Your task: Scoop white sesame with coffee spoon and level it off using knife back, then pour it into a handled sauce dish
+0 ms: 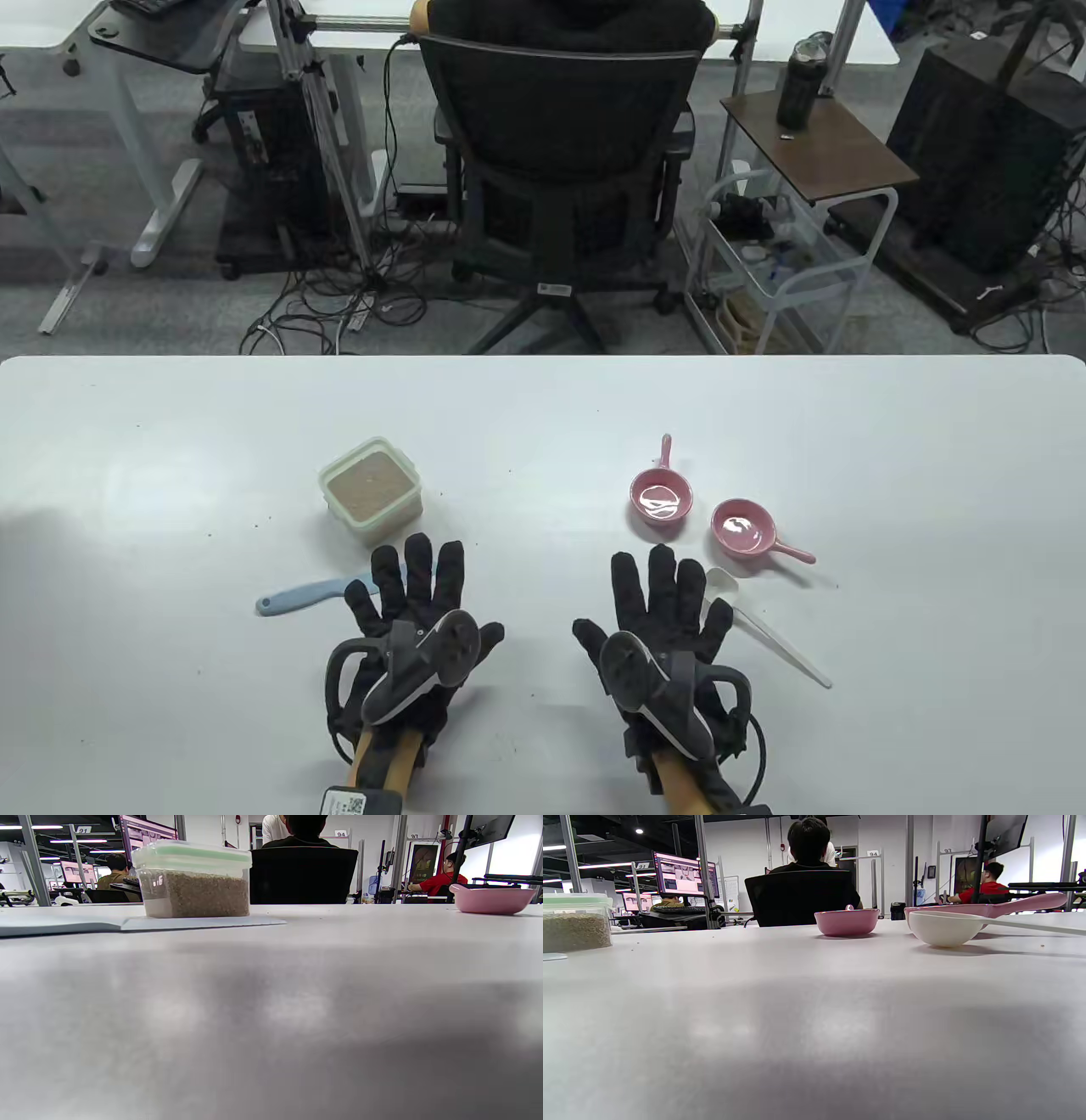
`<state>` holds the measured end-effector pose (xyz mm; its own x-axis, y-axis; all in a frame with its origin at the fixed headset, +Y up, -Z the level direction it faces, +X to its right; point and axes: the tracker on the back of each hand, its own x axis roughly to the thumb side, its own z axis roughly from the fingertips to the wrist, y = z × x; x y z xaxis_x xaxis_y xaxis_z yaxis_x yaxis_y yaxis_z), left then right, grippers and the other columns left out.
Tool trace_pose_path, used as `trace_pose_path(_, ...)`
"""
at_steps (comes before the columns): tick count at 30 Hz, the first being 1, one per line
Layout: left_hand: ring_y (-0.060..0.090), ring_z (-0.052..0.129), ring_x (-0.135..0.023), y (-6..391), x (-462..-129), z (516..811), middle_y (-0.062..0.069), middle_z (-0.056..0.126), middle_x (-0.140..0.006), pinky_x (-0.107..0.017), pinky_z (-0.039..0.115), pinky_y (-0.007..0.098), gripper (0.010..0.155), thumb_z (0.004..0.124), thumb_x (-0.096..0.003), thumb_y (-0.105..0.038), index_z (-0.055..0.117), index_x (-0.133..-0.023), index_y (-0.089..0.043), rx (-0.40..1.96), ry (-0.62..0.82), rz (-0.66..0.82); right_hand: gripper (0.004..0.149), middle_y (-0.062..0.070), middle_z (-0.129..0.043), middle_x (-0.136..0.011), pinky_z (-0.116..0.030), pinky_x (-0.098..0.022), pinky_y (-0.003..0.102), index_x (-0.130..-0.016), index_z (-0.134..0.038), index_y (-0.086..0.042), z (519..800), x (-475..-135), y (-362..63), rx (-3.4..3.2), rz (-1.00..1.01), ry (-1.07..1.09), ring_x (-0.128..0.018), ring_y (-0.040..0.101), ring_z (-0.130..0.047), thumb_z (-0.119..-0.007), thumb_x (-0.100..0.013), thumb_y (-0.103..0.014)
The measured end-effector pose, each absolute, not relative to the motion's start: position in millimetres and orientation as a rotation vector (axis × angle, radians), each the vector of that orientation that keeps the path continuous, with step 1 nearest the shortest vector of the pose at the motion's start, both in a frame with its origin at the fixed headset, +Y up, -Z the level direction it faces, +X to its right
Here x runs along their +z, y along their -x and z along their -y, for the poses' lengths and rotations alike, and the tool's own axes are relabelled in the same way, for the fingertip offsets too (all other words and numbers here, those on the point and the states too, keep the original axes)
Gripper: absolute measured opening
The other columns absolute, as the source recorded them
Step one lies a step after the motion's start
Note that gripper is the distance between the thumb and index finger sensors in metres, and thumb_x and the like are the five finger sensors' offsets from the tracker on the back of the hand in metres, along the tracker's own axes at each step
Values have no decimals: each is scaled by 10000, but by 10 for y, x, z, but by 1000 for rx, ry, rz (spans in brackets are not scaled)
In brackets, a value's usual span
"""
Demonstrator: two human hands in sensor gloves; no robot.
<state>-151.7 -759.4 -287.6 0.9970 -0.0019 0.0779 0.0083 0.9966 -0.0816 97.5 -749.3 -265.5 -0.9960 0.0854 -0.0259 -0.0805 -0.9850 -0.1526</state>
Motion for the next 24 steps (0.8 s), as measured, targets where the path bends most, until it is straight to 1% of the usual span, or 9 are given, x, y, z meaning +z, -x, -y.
trace_pose_path(18, 530, 28, -1079, 1517, -2879, 7613, 155, 17, -1257, -689, 184, 742, 970, 430, -471, -770, -10, -1177, -271, -5, 104, 65, 809, 144, -204, -1294, -273, -706, 756, -1225, -270, -322, 7482, -2724, -1036, 3052, 212, 38, -1133, 477, -227, -482, -550, -714)
trace_pose_path(21, 526, 29, -1085, 1582, -2926, 7552, 148, 24, -1263, -692, 180, 743, 970, 441, -470, -770, 2, -1181, -278, 27, 96, 33, 810, 142, -205, -1295, -272, -708, 755, -1225, -271, -322, 7462, -2722, -1052, 3041, 215, 30, -1134, 477, -225, -485, -550, -715)
trace_pose_path(24, 522, 47, -1095, 1707, -3092, 7404, 145, 47, -1271, -702, 191, 743, 969, 452, -471, -769, 23, -1188, -278, 6, 91, 8, 810, 138, -203, -1297, -272, -708, 755, -1226, -269, -325, 7437, -2722, -1076, 3028, 232, 29, -1135, 475, -226, -485, -550, -716)
